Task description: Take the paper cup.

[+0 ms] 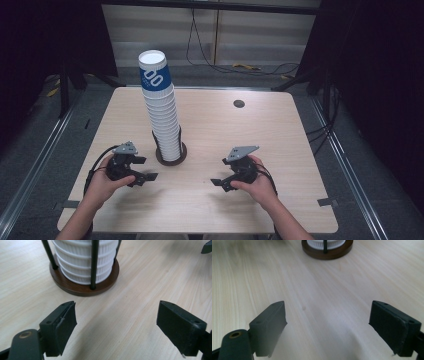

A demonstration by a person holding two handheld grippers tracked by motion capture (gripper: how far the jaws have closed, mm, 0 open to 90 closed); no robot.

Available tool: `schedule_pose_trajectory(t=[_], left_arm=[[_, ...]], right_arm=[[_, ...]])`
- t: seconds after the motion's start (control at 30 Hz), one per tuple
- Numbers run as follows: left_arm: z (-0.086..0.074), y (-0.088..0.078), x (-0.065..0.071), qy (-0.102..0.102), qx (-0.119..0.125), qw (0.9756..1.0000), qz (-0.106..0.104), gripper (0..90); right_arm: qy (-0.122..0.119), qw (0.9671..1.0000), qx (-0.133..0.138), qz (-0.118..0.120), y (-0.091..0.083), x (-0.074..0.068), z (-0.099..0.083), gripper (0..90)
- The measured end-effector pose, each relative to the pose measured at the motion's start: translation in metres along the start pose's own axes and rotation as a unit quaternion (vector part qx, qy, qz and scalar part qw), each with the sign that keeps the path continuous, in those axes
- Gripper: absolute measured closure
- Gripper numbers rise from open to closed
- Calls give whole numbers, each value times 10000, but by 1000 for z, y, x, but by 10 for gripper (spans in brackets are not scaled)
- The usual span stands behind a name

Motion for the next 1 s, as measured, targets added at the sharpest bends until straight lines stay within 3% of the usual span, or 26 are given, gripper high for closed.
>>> schedule_pose_trajectory(t=[0.23,0.67,0.73,0.93,1.0], left_arm=[[19,-16,-2,-2,75,10000,-8,160],[68,-39,-2,54,265,9996,20,160],[76,-42,-3,145,249,9995,83,160],[98,-49,0,222,233,9994,153,160],[104,-52,1,257,256,9993,85,160]], right_arm=[[159,9998,100,87,4,4,24,133],[110,9990,412,135,1,6,72,132],[131,9987,464,163,2,4,82,131],[52,9988,458,192,4,1,96,130],[15,9986,473,234,6,-1,100,129]])
Point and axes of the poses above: each handheld gripper's, and its own axes: y roughly forward along the jaws, z roughly out of its top, x roughly to its right, the point moved 7 cm from there along y, roughly forward along the jaws, and after that the axes turned 9 degrees about x, right-handed, at the moved point
